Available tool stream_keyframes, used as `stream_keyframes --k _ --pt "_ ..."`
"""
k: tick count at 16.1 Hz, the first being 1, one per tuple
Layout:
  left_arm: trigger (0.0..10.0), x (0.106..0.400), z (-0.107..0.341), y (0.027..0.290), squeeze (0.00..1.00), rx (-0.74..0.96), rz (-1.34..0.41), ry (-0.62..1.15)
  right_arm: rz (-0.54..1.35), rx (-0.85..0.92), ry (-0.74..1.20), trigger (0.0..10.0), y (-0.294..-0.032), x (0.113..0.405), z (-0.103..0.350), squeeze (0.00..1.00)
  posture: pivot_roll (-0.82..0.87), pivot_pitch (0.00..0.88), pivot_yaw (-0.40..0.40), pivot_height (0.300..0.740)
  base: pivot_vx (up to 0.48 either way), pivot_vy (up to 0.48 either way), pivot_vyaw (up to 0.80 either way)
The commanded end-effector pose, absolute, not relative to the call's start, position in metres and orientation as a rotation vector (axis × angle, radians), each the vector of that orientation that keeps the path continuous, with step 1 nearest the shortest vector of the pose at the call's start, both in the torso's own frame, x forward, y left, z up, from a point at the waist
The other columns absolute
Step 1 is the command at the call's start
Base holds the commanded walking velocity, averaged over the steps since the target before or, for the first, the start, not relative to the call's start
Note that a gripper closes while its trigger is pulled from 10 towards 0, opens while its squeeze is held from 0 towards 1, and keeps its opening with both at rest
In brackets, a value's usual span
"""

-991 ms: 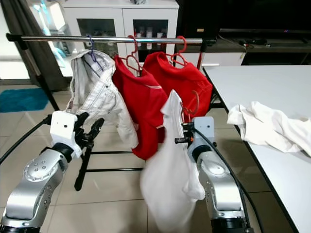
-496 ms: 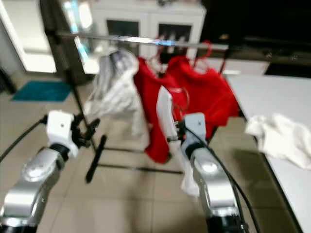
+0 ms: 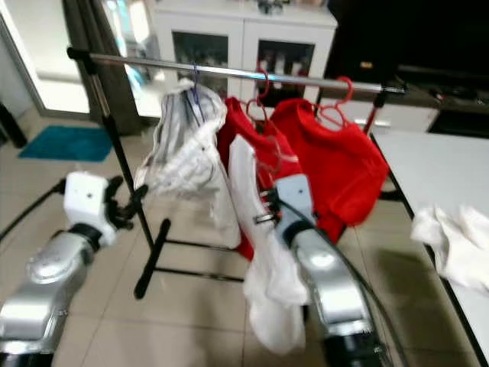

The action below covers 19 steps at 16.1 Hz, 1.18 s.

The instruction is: Hang hanger

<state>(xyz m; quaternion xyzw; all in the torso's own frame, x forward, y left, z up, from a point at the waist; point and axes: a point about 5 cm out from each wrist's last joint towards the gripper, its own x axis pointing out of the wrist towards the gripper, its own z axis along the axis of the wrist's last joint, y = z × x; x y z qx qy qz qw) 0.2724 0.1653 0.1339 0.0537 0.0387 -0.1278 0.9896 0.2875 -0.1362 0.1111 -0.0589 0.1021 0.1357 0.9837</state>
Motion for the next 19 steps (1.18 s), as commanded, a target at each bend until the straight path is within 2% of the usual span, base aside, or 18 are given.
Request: stream_keyframes --k 1,6,11,19 --pt "10.0 0.272 0.137 0.17 0.0 0.134 -0.249 0.068 0.282 -0.108 0.171 10.0 -0.132 0.29 0.119 0.0 -0.03 0.0 -0.024 0.74 0.315 0.0 0.8" --pt "10.0 0.27 0.138 0.171 0.0 0.155 -0.261 0.071 0.272 -0.104 0.176 10.0 -0.132 0.291 0.119 0.0 -0.03 0.0 -0.02 0.74 0.316 0.0 0.11" --pt "10.0 0.27 0.139 0.17 0.0 0.181 -0.276 0.08 0.154 -0.134 0.221 10.0 -0.146 0.298 0.121 0.0 -0.03 0.0 -0.014 0.74 0.318 0.0 0.0" --pt "10.0 0.27 0.14 0.171 0.0 0.194 -0.28 0.08 0.195 -0.201 0.273 10.0 -0.144 0.292 0.125 0.0 -0.03 0.0 -0.01 0.74 0.315 0.0 0.0"
